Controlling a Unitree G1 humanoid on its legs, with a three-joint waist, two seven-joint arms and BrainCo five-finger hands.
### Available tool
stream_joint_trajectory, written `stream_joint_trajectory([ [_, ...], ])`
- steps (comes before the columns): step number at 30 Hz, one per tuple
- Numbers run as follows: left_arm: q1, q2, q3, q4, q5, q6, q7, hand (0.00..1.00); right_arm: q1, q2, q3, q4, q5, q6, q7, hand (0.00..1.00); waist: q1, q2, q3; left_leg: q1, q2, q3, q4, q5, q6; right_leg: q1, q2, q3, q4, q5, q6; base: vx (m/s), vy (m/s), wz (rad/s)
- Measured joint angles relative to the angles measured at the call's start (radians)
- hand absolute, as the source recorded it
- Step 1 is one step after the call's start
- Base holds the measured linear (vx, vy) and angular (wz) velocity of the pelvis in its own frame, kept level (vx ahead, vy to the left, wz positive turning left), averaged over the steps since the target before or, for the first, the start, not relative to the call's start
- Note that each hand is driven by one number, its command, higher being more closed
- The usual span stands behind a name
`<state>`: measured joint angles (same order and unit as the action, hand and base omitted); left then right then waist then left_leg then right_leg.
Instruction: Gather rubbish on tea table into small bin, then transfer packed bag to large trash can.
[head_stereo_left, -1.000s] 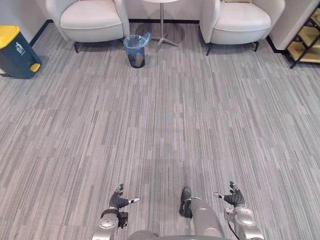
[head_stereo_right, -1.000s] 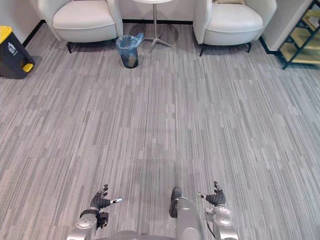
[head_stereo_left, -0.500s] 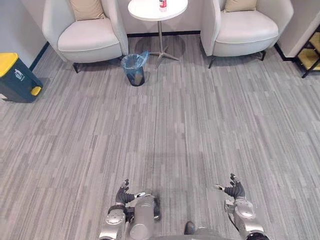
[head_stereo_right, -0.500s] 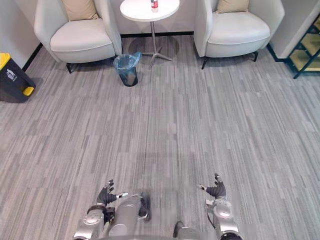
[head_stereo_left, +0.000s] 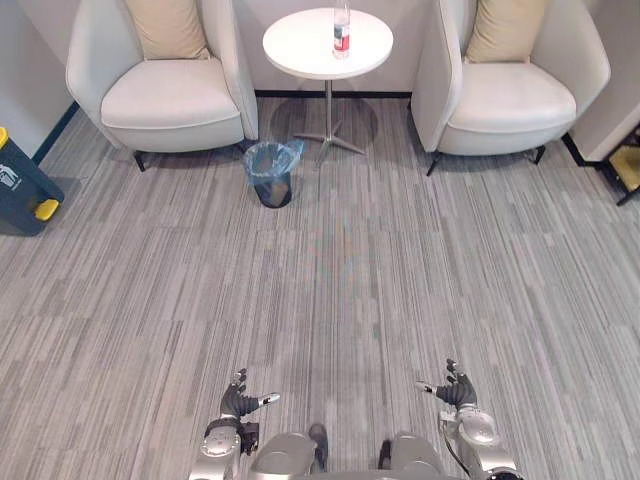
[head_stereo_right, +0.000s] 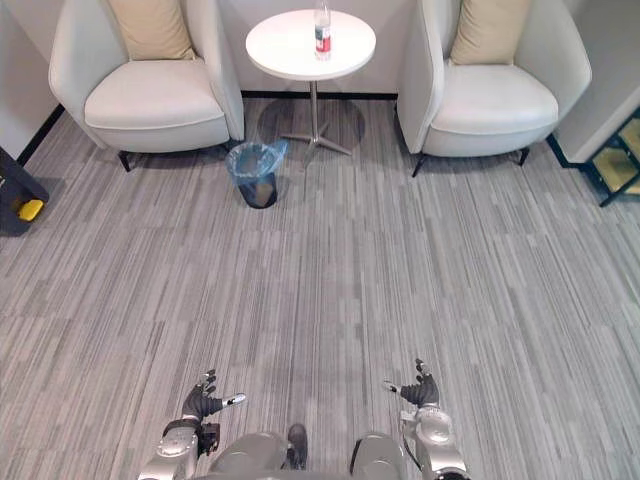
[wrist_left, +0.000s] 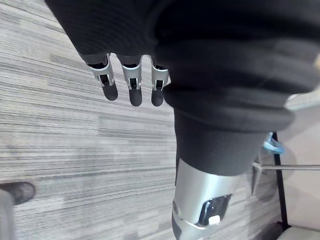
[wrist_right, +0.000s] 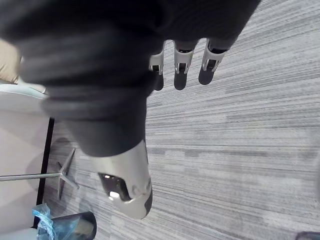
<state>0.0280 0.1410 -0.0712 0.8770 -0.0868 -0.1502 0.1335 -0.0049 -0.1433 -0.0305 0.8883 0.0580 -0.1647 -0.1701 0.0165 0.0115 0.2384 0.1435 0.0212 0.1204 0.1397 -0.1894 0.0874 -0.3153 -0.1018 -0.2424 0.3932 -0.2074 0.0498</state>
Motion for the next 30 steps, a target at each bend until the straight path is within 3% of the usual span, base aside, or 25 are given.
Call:
stream_joint_trajectory([
  [1, 0.003, 0.004, 0.000, 0.003, 0.001, 0.000, 0.000, 0.00, 0.011, 0.001, -0.002, 0.000, 0.000, 0.000, -0.001, 0.00, -0.006, -0.014, -0.004, 0.028, 0.003, -0.011, -0.006, -0.016, -0.053, 0.000, 0.006, 0.018, -0.160, 0.109, 0.001, 0.48, -0.204, 0.47],
  [2, 0.002, 0.005, 0.000, 0.006, 0.001, 0.000, 0.000, 0.00, 0.033, -0.001, -0.006, 0.000, 0.000, 0.001, -0.001, 0.00, -0.007, -0.033, -0.013, 0.060, 0.000, -0.028, -0.008, -0.051, -0.109, -0.003, 0.001, 0.050, -0.215, 0.213, -0.006, 0.51, -0.237, 0.58],
  [3, 0.001, 0.002, 0.001, 0.015, 0.001, 0.000, 0.001, 0.00, 0.046, -0.003, -0.007, 0.003, 0.000, 0.004, -0.001, 0.00, -0.007, -0.038, -0.017, 0.083, 0.004, -0.046, -0.009, -0.072, -0.125, -0.001, -0.002, 0.063, -0.182, 0.313, -0.030, 0.63, -0.318, 0.54],
  [4, -0.004, -0.014, 0.001, 0.029, 0.001, -0.001, 0.000, 0.00, 0.051, -0.012, -0.011, 0.009, 0.000, 0.017, -0.001, 0.00, -0.015, -0.009, -0.033, 0.095, 0.038, -0.067, -0.001, -0.081, -0.135, -0.025, 0.015, 0.048, -0.097, 0.271, -0.043, 0.54, -0.274, 0.42],
  [6, -0.002, -0.019, 0.002, 0.039, 0.001, -0.001, 0.001, 0.00, 0.045, -0.011, -0.012, 0.008, 0.000, 0.016, -0.001, 0.00, -0.017, 0.015, -0.046, 0.059, 0.085, -0.088, 0.100, -0.086, -0.144, -0.020, 0.046, 0.015, -0.061, 0.217, -0.079, 0.55, -0.302, 0.21],
  [8, -0.002, -0.029, 0.017, 0.039, 0.001, -0.001, 0.000, 0.00, 0.036, -0.006, -0.011, 0.008, 0.000, 0.016, -0.001, 0.00, -0.019, 0.034, -0.044, -0.047, 0.146, -0.103, 0.383, -0.043, -0.204, 0.065, 0.101, -0.008, -0.103, 0.176, -0.104, 0.46, -0.273, 0.16],
  [9, 0.002, -0.037, 0.034, 0.036, 0.001, -0.001, -0.001, 0.00, 0.036, -0.001, -0.008, 0.001, 0.002, 0.016, -0.001, 0.00, -0.016, 0.042, -0.039, -0.128, 0.183, -0.122, 0.614, 0.009, -0.228, 0.148, 0.133, -0.019, -0.161, 0.165, -0.118, 0.34, -0.172, 0.09],
  [10, 0.002, -0.041, 0.038, 0.036, 0.000, -0.001, -0.001, 0.00, 0.036, 0.001, -0.005, -0.006, 0.007, 0.014, -0.002, 0.00, -0.009, 0.045, -0.037, -0.166, 0.201, -0.119, 0.718, 0.005, -0.229, 0.190, 0.149, -0.019, -0.189, 0.159, -0.128, 0.41, -0.179, -0.02],
  [11, 0.002, -0.043, 0.039, 0.032, 0.000, -0.001, -0.001, 0.00, 0.035, 0.008, -0.004, -0.012, 0.013, 0.011, -0.002, 0.00, 0.002, 0.041, -0.031, -0.241, 0.224, -0.098, 0.870, -0.007, -0.209, 0.268, 0.171, -0.016, -0.236, 0.149, -0.143, 0.38, -0.142, -0.07],
  [13, 0.004, -0.044, 0.037, 0.004, -0.001, -0.002, -0.001, 0.00, 0.029, 0.018, -0.006, -0.014, 0.022, 0.007, -0.003, 0.00, 0.012, 0.026, -0.028, -0.372, 0.217, -0.046, 0.915, -0.032, -0.169, 0.353, 0.173, -0.007, -0.297, 0.136, -0.145, 0.42, -0.133, -0.07],
  [15, 0.000, -0.050, 0.037, -0.014, -0.002, -0.002, 0.000, 0.00, 0.023, 0.015, -0.013, -0.014, 0.029, 0.006, -0.004, 0.00, 0.034, 0.027, -0.026, -0.441, 0.207, -0.004, 0.815, -0.048, -0.142, 0.383, 0.169, 0.002, -0.314, 0.138, -0.131, 0.33, -0.025, -0.20],
  [17, -0.002, -0.053, 0.037, -0.025, -0.002, -0.002, 0.000, 0.00, 0.013, 0.018, -0.022, -0.012, 0.032, 0.007, -0.005, 0.00, 0.054, 0.021, -0.014, -0.484, 0.147, 0.019, 0.542, -0.046, -0.142, 0.424, 0.145, 0.022, -0.338, 0.124, -0.111, 0.36, 0.090, -0.20],
  [19, 0.005, -0.063, 0.035, -0.025, -0.002, -0.002, 0.000, 0.00, 0.004, 0.009, -0.043, -0.012, 0.032, 0.007, -0.007, 0.00, 0.055, 0.021, -0.012, -0.477, 0.080, 0.016, 0.199, 0.025, -0.168, 0.471, 0.119, 0.036, -0.364, 0.090, -0.074, 0.42, 0.174, -0.14],
  [20, 0.009, -0.065, 0.034, -0.025, -0.002, -0.002, 0.000, 0.00, 0.002, 0.003, -0.043, -0.012, 0.031, 0.007, -0.007, 0.00, 0.057, 0.030, -0.015, -0.472, 0.078, 0.016, 0.133, 0.052, -0.169, 0.479, 0.119, 0.044, -0.362, 0.077, -0.065, 0.44, 0.226, -0.27],
  [21, 0.020, -0.063, 0.035, -0.025, -0.002, -0.002, 0.001, 0.00, -0.002, -0.004, -0.040, -0.011, 0.031, 0.008, -0.007, 0.00, 0.061, 0.054, -0.022, -0.448, 0.082, 0.017, 0.075, 0.132, -0.158, 0.504, 0.119, 0.066, -0.357, 0.040, -0.044, 0.45, 0.240, -0.33],
  [22, 0.028, -0.059, 0.036, -0.025, -0.002, -0.002, 0.001, 0.00, -0.002, -0.002, -0.036, -0.010, 0.031, 0.010, -0.007, 0.00, 0.063, 0.052, -0.024, -0.439, 0.076, 0.020, 0.082, 0.172, -0.141, 0.510, 0.113, 0.082, -0.351, 0.020, -0.036, 0.47, 0.245, -0.44],
  [23, 0.036, -0.059, 0.036, -0.025, -0.002, -0.002, 0.002, 0.00, -0.002, 0.002, -0.025, -0.010, 0.030, 0.013, -0.005, 0.00, 0.076, 0.029, -0.029, -0.447, 0.049, 0.021, 0.138, 0.171, -0.112, 0.515, 0.081, 0.101, -0.320, -0.026, -0.020, 0.38, 0.183, -0.38],
  [25, 0.034, -0.053, 0.034, -0.024, -0.001, 0.000, 0.001, 0.00, 0.012, 0.002, -0.032, -0.008, 0.025, 0.014, -0.005, 0.00, 0.081, -0.005, -0.044, -0.448, -0.003, 0.036, 0.191, 0.105, -0.055, 0.456, 0.020, 0.136, -0.141, -0.083, 0.026, 0.54, 0.214, -0.13],
  [26, 0.033, -0.057, 0.029, -0.024, -0.001, 0.000, 0.000, 0.00, 0.014, 0.000, -0.035, -0.006, 0.019, 0.015, -0.005, 0.00, 0.076, -0.007, -0.044, -0.424, -0.022, 0.038, 0.184, 0.087, -0.043, 0.411, -0.003, 0.150, -0.020, -0.086, 0.042, 0.59, 0.231, 0.11],
  [27, 0.033, -0.056, 0.027, -0.024, -0.001, 0.000, 0.000, 0.00, 0.019, 0.003, -0.033, -0.003, 0.011, 0.015, -0.004, 0.00, 0.075, -0.015, -0.042, -0.370, -0.046, 0.044, 0.153, 0.073, -0.035, 0.341, -0.036, 0.172, 0.177, -0.063, 0.117, 0.39, 0.155, 0.07],
  [28, 0.033, -0.054, 0.021, -0.024, -0.001, 0.001, 0.000, 0.00, 0.019, 0.006, -0.033, -0.003, 0.010, 0.015, -0.003, 0.00, 0.074, -0.018, -0.041, -0.337, -0.058, 0.044, 0.140, 0.064, -0.031, 0.312, -0.049, 0.178, 0.273, -0.057, 0.162, 0.50, 0.155, 0.07],
  [29, 0.034, -0.045, 0.010, -0.024, -0.001, 0.000, 0.000, 0.00, 0.025, 0.013, -0.032, 0.000, 0.009, 0.016, -0.001, 0.00, 0.067, -0.018, -0.041, -0.279, -0.066, 0.041, 0.133, 0.046, -0.009, 0.267, -0.060, 0.168, 0.420, -0.060, 0.170, 0.50, 0.103, 0.16],
  [30, 0.033, -0.031, -0.004, -0.024, -0.001, 0.000, 0.001, 0.00, 0.030, 0.019, -0.030, 0.000, 0.009, 0.016, -0.001, 0.00, 0.055, -0.020, -0.040, -0.231, -0.070, 0.032, 0.119, 0.036, 0.002, 0.245, -0.063, 0.148, 0.482, -0.073, 0.144, 0.60, 0.082, 0.34],
])
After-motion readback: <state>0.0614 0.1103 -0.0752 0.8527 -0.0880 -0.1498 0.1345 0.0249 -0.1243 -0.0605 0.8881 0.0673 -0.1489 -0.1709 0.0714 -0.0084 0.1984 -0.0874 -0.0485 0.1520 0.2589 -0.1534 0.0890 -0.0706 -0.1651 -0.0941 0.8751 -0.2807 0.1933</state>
